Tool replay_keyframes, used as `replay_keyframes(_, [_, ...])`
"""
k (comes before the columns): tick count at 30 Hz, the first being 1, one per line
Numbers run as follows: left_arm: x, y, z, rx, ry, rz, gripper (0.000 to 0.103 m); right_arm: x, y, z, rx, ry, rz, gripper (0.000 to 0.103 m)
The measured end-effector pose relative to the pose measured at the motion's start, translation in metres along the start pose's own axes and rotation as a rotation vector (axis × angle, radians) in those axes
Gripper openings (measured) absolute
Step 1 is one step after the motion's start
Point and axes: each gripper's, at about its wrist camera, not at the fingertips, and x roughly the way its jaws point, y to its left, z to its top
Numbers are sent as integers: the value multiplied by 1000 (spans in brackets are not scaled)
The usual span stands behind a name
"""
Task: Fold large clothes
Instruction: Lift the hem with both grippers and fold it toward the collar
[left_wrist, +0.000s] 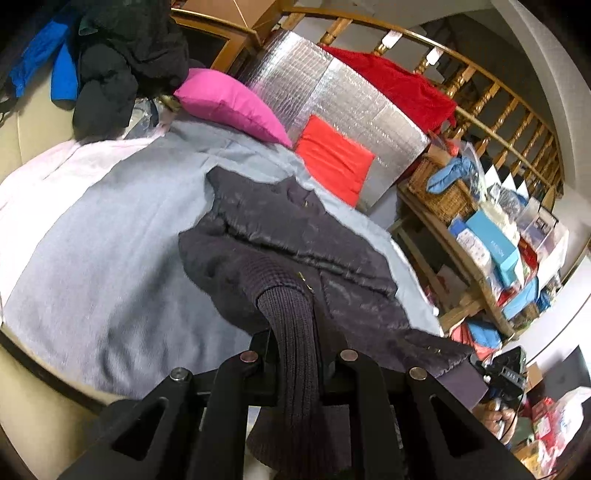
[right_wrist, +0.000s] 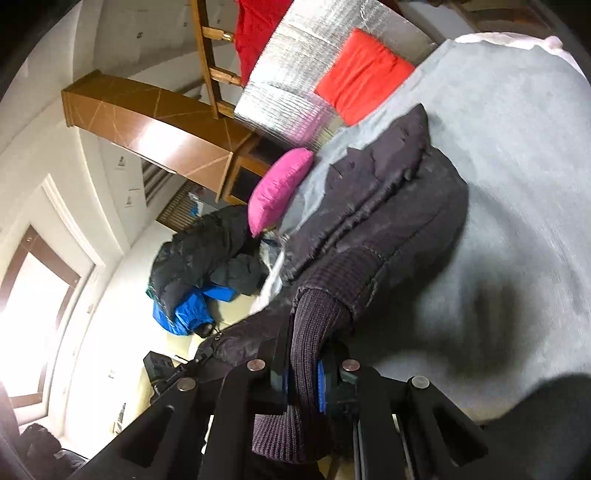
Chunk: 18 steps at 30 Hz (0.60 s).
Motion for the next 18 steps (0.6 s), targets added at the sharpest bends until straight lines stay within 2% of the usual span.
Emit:
replay_keyframes(9, [11, -4, 27, -26, -37, -29, 13, 7, 0, 26, 14, -41, 71, 11])
replay_keyframes(18, [20, -8, 56, -56, -82, -45, 13, 19, 15, 60, -11, -79, 95, 11])
